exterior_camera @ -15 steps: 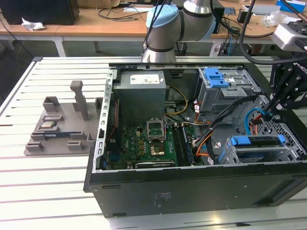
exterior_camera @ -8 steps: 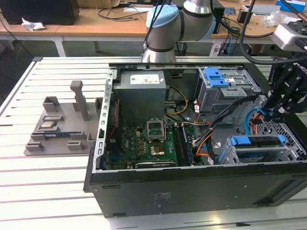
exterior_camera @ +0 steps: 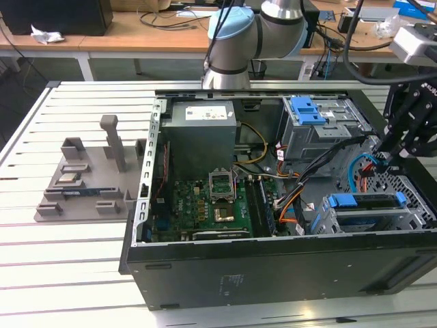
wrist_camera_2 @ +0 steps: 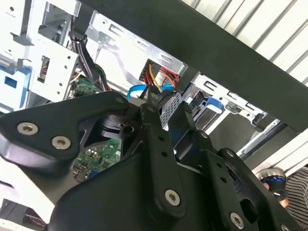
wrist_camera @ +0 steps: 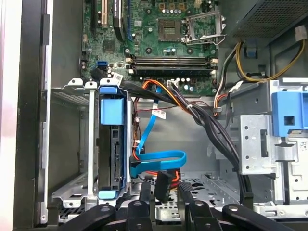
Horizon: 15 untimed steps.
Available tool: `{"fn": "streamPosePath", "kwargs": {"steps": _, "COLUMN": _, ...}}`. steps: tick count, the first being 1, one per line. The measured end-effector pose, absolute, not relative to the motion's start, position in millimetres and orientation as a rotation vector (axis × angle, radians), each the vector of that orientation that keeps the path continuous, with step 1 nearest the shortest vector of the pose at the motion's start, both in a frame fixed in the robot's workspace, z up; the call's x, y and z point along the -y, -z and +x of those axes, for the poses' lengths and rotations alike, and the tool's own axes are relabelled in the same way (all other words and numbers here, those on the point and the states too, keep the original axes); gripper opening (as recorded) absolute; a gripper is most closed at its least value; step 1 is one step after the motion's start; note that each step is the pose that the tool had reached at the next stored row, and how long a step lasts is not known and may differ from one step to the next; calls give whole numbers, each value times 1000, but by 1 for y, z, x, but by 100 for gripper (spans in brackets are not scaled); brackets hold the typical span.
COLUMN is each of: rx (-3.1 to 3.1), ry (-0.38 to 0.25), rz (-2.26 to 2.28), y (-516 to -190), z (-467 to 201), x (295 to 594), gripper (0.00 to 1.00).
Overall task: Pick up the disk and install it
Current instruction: 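Insert the first disk wire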
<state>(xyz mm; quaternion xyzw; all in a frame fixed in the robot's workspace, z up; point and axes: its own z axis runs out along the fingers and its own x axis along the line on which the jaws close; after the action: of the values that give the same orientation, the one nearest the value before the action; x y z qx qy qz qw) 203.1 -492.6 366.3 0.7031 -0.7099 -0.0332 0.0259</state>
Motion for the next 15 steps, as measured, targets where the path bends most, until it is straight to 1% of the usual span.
{"fn": "streamPosePath", "kwargs": {"steps": 5, "rx": 2185, "ry": 80, "rz": 2163, "y": -359, "z": 202, "x": 492, "gripper": 36}}
{"fn": "streamPosePath", "kwargs": {"steps": 12, "rx": 2184, "ry": 76, "rz": 2161, "y": -358, "z": 202, "x": 492, "gripper": 36}}
{"fn": "streamPosePath", "kwargs": {"steps": 13, "rx": 2184, "ry": 76, "rz": 2161, "y": -358, "z": 202, "x": 492, "gripper": 35}}
{"fn": "streamPosePath", "kwargs": {"steps": 15, "rx": 2184, "ry": 75, "rz": 2160, "y": -358, "z": 202, "x": 492, "gripper": 22}}
